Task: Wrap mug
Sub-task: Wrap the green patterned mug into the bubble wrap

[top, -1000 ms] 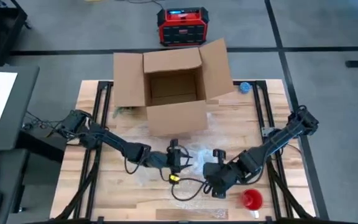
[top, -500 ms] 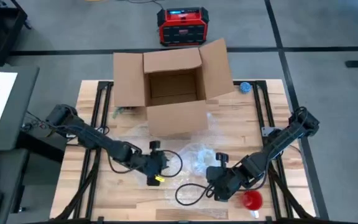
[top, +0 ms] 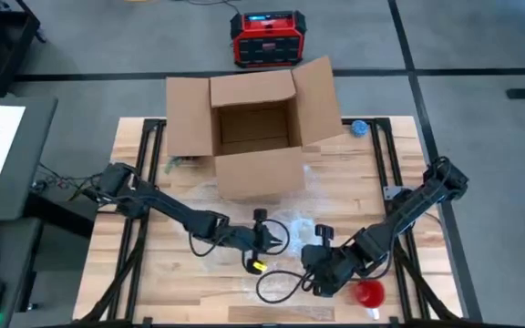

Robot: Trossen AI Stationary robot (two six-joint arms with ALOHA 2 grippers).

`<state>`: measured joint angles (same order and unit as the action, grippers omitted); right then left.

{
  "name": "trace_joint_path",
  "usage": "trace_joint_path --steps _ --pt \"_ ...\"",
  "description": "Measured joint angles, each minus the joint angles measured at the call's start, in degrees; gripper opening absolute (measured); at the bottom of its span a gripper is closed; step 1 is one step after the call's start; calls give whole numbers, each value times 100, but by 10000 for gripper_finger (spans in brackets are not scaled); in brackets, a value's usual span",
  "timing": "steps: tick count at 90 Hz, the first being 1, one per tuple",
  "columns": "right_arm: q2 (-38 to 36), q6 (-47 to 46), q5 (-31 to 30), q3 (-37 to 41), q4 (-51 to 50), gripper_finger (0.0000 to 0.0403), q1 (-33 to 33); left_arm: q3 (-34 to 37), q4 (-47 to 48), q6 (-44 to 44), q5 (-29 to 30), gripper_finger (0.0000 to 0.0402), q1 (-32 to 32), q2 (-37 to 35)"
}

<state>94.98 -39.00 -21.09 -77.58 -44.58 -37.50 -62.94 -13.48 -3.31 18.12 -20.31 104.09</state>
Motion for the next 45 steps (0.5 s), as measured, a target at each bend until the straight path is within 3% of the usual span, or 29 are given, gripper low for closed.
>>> trace_joint_path --steps 20,38,45 --pt "-2 -5 -458 0 16 0 18 -352 482 -161 -7 0 154 -1" --pt "-2 -7 -451 0 -17 0 -70 -1079 3726 784 8 0 -93 -399" --pt "-2 -7 -451 0 -8 0 -78 -1232 4976 1328 -324 0 -162 -404"
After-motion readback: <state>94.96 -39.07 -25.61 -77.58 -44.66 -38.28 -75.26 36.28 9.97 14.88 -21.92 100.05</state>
